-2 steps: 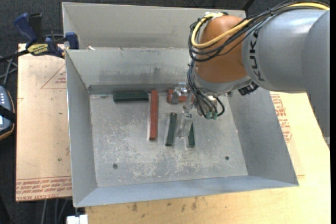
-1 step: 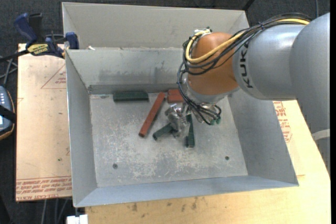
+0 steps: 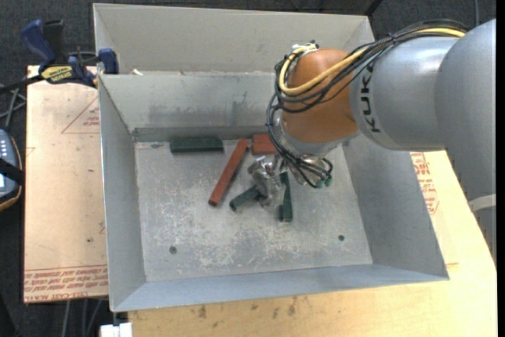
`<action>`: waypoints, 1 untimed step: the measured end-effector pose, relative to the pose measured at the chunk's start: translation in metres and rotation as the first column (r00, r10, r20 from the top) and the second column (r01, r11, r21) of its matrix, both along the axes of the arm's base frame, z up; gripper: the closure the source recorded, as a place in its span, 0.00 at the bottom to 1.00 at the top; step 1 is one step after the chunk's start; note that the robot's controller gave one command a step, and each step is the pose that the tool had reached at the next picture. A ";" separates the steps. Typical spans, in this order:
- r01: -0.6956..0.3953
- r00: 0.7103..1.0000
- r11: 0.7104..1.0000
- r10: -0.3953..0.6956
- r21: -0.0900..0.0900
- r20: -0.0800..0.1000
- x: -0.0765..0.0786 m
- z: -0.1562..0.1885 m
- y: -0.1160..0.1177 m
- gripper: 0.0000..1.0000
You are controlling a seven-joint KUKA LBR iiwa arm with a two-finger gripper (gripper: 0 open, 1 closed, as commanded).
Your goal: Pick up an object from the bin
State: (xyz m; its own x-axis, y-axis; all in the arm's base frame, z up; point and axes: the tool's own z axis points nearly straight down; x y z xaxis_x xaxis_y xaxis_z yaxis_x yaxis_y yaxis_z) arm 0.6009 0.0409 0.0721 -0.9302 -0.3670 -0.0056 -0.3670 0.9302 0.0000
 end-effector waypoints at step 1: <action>0.067 0.998 0.998 -0.067 0.000 -0.008 -0.002 0.024 -0.002 1.00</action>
Offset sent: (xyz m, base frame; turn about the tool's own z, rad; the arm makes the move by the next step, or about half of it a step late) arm 0.0226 -0.0265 0.0069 0.0782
